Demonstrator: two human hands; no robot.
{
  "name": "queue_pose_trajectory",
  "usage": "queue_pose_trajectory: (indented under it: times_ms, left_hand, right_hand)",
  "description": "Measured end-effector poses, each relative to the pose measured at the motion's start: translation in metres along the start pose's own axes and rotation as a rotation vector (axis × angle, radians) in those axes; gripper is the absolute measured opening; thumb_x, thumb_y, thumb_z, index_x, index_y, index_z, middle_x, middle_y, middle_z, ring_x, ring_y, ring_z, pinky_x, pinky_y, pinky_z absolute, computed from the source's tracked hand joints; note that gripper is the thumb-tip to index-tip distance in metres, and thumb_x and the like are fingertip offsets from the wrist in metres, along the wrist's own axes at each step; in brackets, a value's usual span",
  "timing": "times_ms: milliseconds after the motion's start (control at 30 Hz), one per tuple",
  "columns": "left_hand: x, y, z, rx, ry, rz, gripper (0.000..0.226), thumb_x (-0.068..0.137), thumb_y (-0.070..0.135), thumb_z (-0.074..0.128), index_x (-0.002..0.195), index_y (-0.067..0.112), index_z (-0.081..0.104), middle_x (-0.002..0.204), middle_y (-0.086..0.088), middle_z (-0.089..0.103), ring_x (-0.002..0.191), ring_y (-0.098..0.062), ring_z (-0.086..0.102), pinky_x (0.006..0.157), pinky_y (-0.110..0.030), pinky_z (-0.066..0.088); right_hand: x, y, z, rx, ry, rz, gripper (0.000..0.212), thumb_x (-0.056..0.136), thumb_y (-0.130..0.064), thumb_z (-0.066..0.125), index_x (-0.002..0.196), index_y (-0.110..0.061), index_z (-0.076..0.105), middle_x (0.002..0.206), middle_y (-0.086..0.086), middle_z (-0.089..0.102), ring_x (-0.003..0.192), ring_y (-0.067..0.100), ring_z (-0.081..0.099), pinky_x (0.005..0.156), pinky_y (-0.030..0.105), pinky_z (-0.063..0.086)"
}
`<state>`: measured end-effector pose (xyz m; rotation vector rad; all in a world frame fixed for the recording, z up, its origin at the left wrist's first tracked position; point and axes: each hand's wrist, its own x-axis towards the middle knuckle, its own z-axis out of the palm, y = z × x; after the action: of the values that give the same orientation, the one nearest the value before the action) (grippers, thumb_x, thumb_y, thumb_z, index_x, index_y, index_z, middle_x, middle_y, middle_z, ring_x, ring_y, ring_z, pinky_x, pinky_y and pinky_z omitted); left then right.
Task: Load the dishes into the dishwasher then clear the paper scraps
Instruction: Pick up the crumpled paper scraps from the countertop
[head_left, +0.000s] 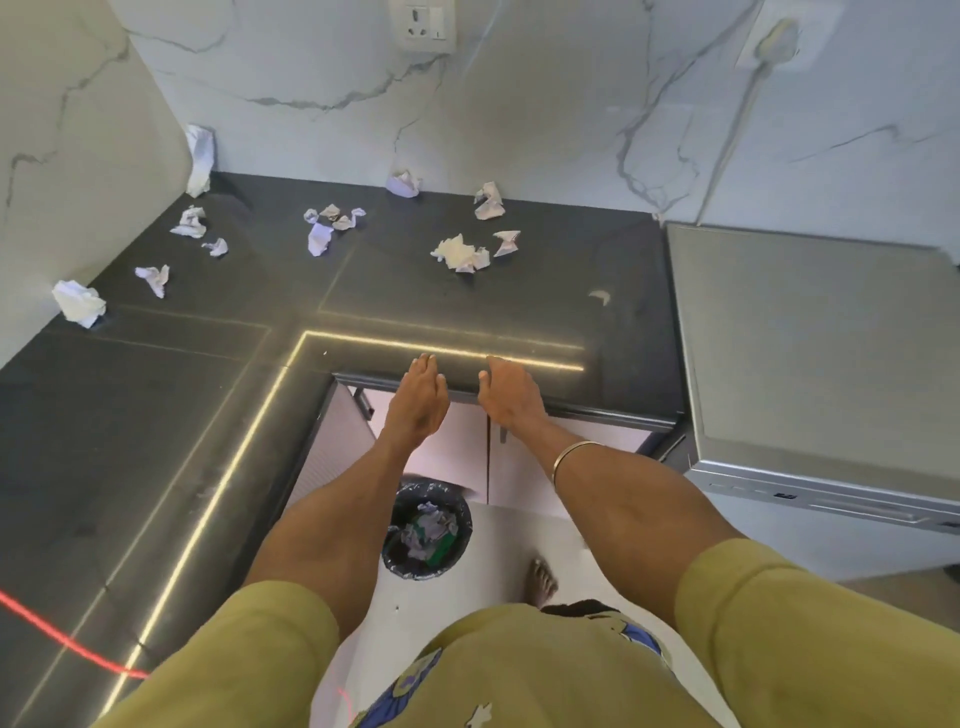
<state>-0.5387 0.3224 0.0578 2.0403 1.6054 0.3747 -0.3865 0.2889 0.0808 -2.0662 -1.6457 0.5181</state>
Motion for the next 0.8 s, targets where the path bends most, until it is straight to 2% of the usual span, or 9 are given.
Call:
queue_pose_trajectory:
  times_ms: [133, 200, 300, 367, 433, 567, 667, 800]
  left_hand:
    - [0.028, 0.023, 0.001, 0.015, -0.021, 0.056, 0.051, 0.105, 0.022, 0.028, 0.151, 0.000, 0.027, 0.160, -0.016, 0.023, 0.149, -0.027, 0.019, 0.121, -0.038, 0.016]
    - [0.044, 0.033, 0.001, 0.012, -0.022, 0.063, 0.051, 0.104, 0.021, 0.030, 0.151, 0.001, 0.028, 0.160, -0.015, 0.025, 0.149, -0.027, 0.021, 0.120, -0.037, 0.017]
    - [0.073, 0.049, 0.002, -0.016, 0.019, 0.025, 0.049, 0.101, 0.019, 0.034, 0.147, 0.001, 0.039, 0.151, -0.018, 0.041, 0.140, -0.032, 0.037, 0.115, -0.041, 0.028]
    - [0.091, 0.059, 0.004, -0.015, 0.068, 0.029, 0.044, 0.098, 0.018, 0.038, 0.134, -0.002, 0.052, 0.135, -0.023, 0.057, 0.125, -0.039, 0.051, 0.105, -0.044, 0.039]
    - [0.105, 0.069, 0.007, -0.053, 0.103, 0.011, 0.038, 0.097, 0.018, 0.042, 0.120, -0.007, 0.060, 0.123, -0.026, 0.062, 0.115, -0.041, 0.057, 0.097, -0.044, 0.044]
    - [0.128, 0.088, 0.016, -0.097, 0.126, -0.054, 0.036, 0.097, 0.019, 0.044, 0.111, -0.008, 0.063, 0.115, -0.026, 0.065, 0.109, -0.041, 0.059, 0.094, -0.044, 0.045]
    - [0.143, 0.089, 0.023, -0.079, 0.141, -0.079, 0.029, 0.094, 0.019, 0.044, 0.098, -0.002, 0.065, 0.103, -0.022, 0.068, 0.098, -0.039, 0.062, 0.086, -0.044, 0.048]
    - [0.161, 0.079, 0.027, -0.019, 0.106, -0.099, 0.019, 0.086, 0.016, 0.044, 0.076, 0.005, 0.055, 0.089, -0.018, 0.066, 0.088, -0.037, 0.060, 0.078, -0.044, 0.048]
  right_hand:
    - [0.030, 0.017, -0.017, -0.001, 0.034, 0.051, 0.032, 0.095, -0.017, 0.048, 0.123, -0.007, 0.060, 0.114, 0.018, 0.067, 0.106, 0.035, 0.064, 0.089, 0.042, 0.054]
    - [0.046, 0.026, -0.025, 0.004, 0.043, 0.082, 0.032, 0.092, -0.013, 0.047, 0.121, -0.007, 0.061, 0.112, 0.019, 0.067, 0.104, 0.037, 0.064, 0.086, 0.042, 0.055]
    - [0.070, 0.040, -0.037, 0.007, 0.029, 0.115, 0.032, 0.092, -0.011, 0.045, 0.120, -0.005, 0.060, 0.113, 0.020, 0.066, 0.104, 0.039, 0.064, 0.085, 0.043, 0.054]
    - [0.085, 0.051, -0.045, 0.011, 0.039, 0.113, 0.036, 0.093, -0.012, 0.045, 0.127, -0.006, 0.058, 0.117, 0.020, 0.065, 0.108, 0.037, 0.063, 0.089, 0.041, 0.052]
    - [0.099, 0.060, -0.052, -0.002, 0.039, 0.109, 0.039, 0.095, -0.013, 0.045, 0.132, -0.007, 0.056, 0.120, 0.019, 0.065, 0.112, 0.036, 0.062, 0.093, 0.040, 0.051]
    - [0.125, 0.079, -0.064, -0.013, 0.029, 0.099, 0.036, 0.095, -0.013, 0.045, 0.129, -0.007, 0.056, 0.118, 0.020, 0.066, 0.109, 0.036, 0.063, 0.091, 0.041, 0.053]
    - [0.146, 0.087, -0.069, -0.035, 0.031, 0.088, 0.035, 0.095, -0.010, 0.044, 0.128, -0.005, 0.056, 0.115, 0.020, 0.066, 0.105, 0.036, 0.064, 0.086, 0.040, 0.052]
    - [0.171, 0.083, -0.071, -0.029, 0.011, 0.074, 0.046, 0.095, -0.009, 0.042, 0.141, -0.008, 0.048, 0.124, 0.019, 0.063, 0.113, 0.035, 0.061, 0.091, 0.038, 0.049]
